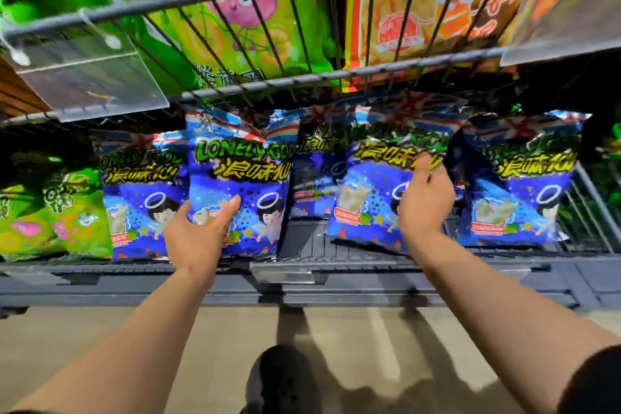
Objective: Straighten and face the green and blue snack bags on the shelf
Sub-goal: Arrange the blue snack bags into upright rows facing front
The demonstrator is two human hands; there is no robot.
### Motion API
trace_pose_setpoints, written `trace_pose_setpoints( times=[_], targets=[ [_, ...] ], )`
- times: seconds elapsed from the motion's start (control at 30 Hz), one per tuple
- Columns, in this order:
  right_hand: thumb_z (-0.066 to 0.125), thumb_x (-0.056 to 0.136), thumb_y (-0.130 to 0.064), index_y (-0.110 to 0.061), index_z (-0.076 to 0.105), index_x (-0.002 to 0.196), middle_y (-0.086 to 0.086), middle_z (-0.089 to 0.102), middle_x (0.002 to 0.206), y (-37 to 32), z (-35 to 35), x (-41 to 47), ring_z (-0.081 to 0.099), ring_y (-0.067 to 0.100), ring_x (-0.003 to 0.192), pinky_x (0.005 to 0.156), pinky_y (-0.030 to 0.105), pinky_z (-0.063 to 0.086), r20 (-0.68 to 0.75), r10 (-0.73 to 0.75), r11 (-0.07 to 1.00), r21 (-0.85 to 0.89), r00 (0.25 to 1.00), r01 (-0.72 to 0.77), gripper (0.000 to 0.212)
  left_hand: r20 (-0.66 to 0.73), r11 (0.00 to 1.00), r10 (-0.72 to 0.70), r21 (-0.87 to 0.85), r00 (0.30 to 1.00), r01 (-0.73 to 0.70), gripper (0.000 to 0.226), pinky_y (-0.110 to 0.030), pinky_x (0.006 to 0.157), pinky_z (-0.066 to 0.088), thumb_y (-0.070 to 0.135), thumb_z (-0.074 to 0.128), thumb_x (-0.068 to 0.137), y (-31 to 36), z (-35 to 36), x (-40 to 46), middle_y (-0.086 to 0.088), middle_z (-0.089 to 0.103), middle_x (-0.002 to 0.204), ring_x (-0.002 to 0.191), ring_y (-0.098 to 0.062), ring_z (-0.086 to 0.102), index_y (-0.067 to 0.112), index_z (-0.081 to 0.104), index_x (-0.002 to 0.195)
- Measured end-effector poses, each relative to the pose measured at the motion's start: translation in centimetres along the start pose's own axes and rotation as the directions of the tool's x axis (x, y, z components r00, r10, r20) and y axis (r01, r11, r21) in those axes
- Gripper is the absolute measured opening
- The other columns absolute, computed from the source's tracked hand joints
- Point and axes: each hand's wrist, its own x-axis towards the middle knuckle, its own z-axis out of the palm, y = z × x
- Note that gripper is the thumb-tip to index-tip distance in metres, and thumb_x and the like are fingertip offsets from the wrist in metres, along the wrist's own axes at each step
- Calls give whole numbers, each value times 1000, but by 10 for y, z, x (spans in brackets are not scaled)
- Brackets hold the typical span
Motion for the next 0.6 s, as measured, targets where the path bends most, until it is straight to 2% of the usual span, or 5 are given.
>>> trace_pose_setpoints(
  times=[0.13, 0.23, 0.37, 0.5, 0.6],
  targets=[
    [27, 103, -34, 9, 56, 105, 30, 58, 115, 14, -26, 32, 51, 44, 109, 87, 46, 36, -78, 96, 969, -220, 992, -111, 52, 15, 997, -71, -5, 997, 71, 95, -32, 100, 41, 55, 81, 64, 4, -3, 1, -2, 59, 126, 121, -25, 54, 3, 48, 136],
    [27, 103, -15, 10, 51, 119, 33, 54, 118, 10, -23, 36, 50, 45, 111, 90, 47, 38, 54, 161, 978, -145, 986, -151, 38, 15, 999, -40, 10, 999, 40, 109, -41, 98, 48, 75, 76, 49, 5, -4, 1, -7, 65, 121, 114, -27, 60, 5, 55, 129],
    [32, 103, -23, 11, 56, 102, 31, 57, 112, 0, -18, 29, 54, 41, 105, 81, 37, 28, 92, 12, 981, -191, 996, 6, 42, 40, 999, -47, -19, 998, 48, 101, -40, 94, 49, 66, 79, 57, 12, 0, 0, -12, 63, 126, 110, -26, 61, 6, 52, 133],
    [27, 103, -23, 11, 55, 100, 33, 58, 105, -12, -19, 30, 55, 44, 100, 80, 43, 32, 55, -128, 963, -232, 990, 138, 43, 93, 999, 14, 28, 996, -16, 66, -19, 63, 46, 48, 82, 68, 26, 10, -2, 2, 62, 93, 63, -3, 60, 9, 61, 118],
    [6, 92, -8, 13, 51, 114, 34, 55, 113, -5, -29, 40, 54, 44, 105, 83, 46, 44, 187, -76, 928, -347, 979, 138, 54, 142, 994, 75, 66, 987, -85, 93, -36, 81, 56, 82, 76, 40, 26, 22, 10, 3, 73, 93, 85, -16, 70, 16, 69, 105]
  ],
)
